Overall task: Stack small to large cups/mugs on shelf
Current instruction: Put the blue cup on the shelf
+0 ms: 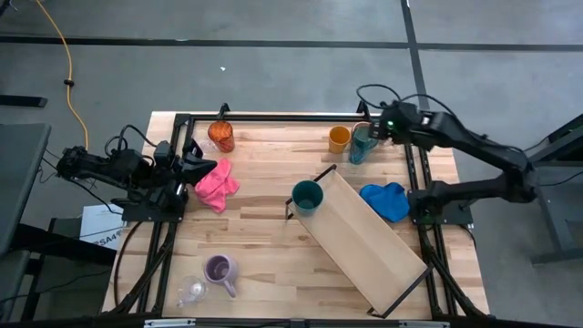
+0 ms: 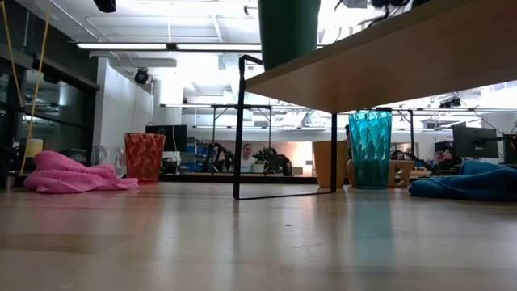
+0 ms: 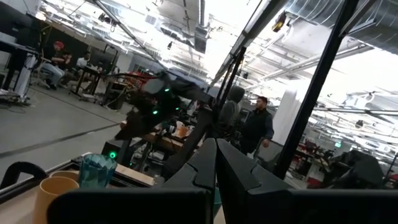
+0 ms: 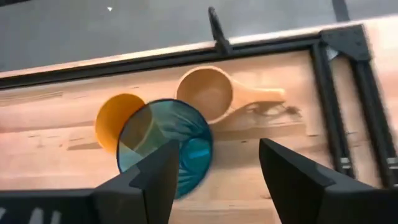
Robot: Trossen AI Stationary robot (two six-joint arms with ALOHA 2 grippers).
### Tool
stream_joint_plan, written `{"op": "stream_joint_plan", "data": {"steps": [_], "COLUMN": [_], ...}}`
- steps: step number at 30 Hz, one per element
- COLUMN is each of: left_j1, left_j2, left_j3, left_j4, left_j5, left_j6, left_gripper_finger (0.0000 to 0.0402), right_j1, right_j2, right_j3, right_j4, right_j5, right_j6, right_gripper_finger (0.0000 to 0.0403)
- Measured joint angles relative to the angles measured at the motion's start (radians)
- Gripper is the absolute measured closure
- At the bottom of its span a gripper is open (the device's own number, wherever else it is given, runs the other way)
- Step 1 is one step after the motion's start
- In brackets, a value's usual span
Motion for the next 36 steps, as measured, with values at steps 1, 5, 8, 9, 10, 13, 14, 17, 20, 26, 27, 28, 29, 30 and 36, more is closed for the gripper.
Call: {"op": "stream_joint_plan", "data": {"steps": [1, 5, 8, 9, 10, 13, 14, 17, 20, 26, 27, 28, 29, 30, 36], "left_j1": [0.0, 0.0, 0.0, 0.0, 0.0, 0.0, 0.0, 0.0, 0.0, 0.0, 0.0, 0.0, 0.0, 0.0, 0.0], "left_j2": [0.0, 0.0, 0.0, 0.0, 0.0, 0.0, 0.0, 0.0, 0.0, 0.0, 0.0, 0.0, 0.0, 0.0, 0.0], "left_j3": [0.0, 0.0, 0.0, 0.0, 0.0, 0.0, 0.0, 0.0, 0.0, 0.0, 0.0, 0.0, 0.0, 0.0, 0.0], "left_j4": [0.0, 0.0, 0.001, 0.001, 0.001, 0.001, 0.001, 0.001, 0.001, 0.001, 0.002, 0.002, 0.002, 0.002, 0.002], "left_j5": [0.0, 0.0, -0.001, -0.001, -0.001, -0.001, -0.001, -0.001, -0.001, -0.001, -0.001, -0.001, -0.001, -0.001, -0.001], "left_j6": [0.0, 0.0, 0.0, 0.0, 0.0, -0.001, -0.001, -0.001, -0.001, 0.0, 0.0, -0.001, -0.001, -0.001, -0.001], "left_gripper_finger": [0.0402, 0.0402, 0.0402, 0.0402, 0.0402, 0.0402, 0.0402, 0.0402, 0.0402, 0.0402, 0.0402, 0.0402, 0.0402, 0.0402, 0.0402], "right_j1": [-0.009, -0.023, -0.022, -0.022, -0.022, -0.022, -0.022, -0.026, -0.039, -0.07, -0.074, -0.075, -0.077, -0.08, -0.081], "right_j2": [0.018, 0.091, 0.134, 0.149, 0.165, 0.203, 0.218, 0.255, 0.283, 0.314, 0.315, 0.315, 0.315, 0.315, 0.315], "right_j3": [-0.004, -0.007, -0.007, -0.007, -0.007, -0.007, -0.007, -0.007, -0.007, -0.007, -0.007, -0.007, -0.007, -0.007, -0.007], "right_j4": [0.02, 0.043, 0.022, 0.015, 0.009, -0.003, -0.004, -0.004, -0.004, 0.001, 0.003, 0.004, 0.006, 0.008, 0.008], "right_j5": [-0.01, -0.028, -0.03, -0.03, -0.032, -0.043, -0.045, -0.052, -0.058, -0.092, -0.094, -0.094, -0.094, -0.094, -0.094], "right_j6": [-0.003, -0.013, -0.021, -0.021, -0.021, -0.008, 0.0, 0.012, 0.03, 0.037, 0.037, 0.037, 0.037, 0.037, 0.03], "right_gripper_finger": [0.019, 0.019, 0.019, 0.019, 0.019, 0.019, 0.019, 0.019, 0.019, 0.0214, 0.0224, 0.0237, 0.025, 0.0264, 0.0357]}}
